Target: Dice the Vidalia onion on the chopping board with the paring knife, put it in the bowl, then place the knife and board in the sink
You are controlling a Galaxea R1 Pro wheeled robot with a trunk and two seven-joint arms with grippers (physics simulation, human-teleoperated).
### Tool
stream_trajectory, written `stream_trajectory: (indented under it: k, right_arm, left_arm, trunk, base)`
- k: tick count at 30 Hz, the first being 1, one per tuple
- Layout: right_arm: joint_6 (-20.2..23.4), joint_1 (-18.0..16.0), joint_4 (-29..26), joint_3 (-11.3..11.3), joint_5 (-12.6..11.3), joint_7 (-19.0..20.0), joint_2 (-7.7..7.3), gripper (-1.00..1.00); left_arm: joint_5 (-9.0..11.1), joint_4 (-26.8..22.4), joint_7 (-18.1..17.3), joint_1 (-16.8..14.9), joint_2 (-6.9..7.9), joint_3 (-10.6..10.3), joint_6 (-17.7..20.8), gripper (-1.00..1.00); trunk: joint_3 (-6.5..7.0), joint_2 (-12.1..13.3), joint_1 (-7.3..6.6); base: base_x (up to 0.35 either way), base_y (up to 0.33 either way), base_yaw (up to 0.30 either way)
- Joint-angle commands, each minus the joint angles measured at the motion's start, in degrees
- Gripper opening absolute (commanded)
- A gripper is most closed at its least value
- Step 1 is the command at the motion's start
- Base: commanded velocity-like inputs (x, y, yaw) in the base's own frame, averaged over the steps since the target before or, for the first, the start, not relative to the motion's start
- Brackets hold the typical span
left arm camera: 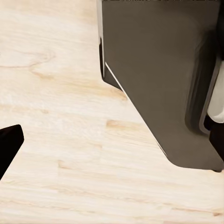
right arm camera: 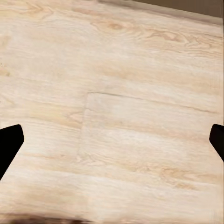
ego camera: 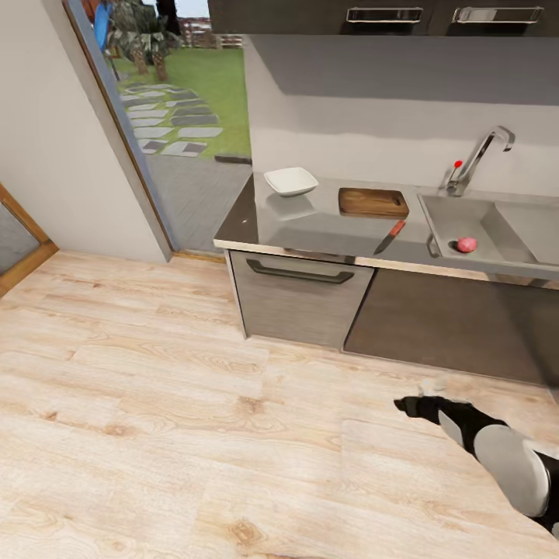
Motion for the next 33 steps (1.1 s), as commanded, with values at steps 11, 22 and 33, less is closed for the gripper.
stream_trajectory:
  k: [11,22,33]
  right_arm:
    - [-26.4,24.0,0.0,-0.6,0.4,-0.1,7.40,1.00]
    - [-38.9,35.3,0.0,-0.9,0.3,-0.7,11.44,1.00]
    - [-39.4,35.9,-0.1,-1.1,-0.2,-3.9,11.91,1.00]
  left_arm:
    - [0.7,0.1,0.0,0.0,0.10,-0.6,-0.2,1.00]
    - [0.9,3.3,0.0,0.0,0.50,-0.8,0.0,1.00]
    - [0.9,5.9,0.0,0.0,0.50,-0.7,-0.1,1.00]
  trunk:
    - [-0.06,-0.1,0.03]
    - [-0.03,-0.1,0.03]
    - [0.83,-0.1,0.03]
  base:
    - [0.000,0.000,0.000]
    - [0.000,0.000,0.000]
    - [0.000,0.000,0.000]
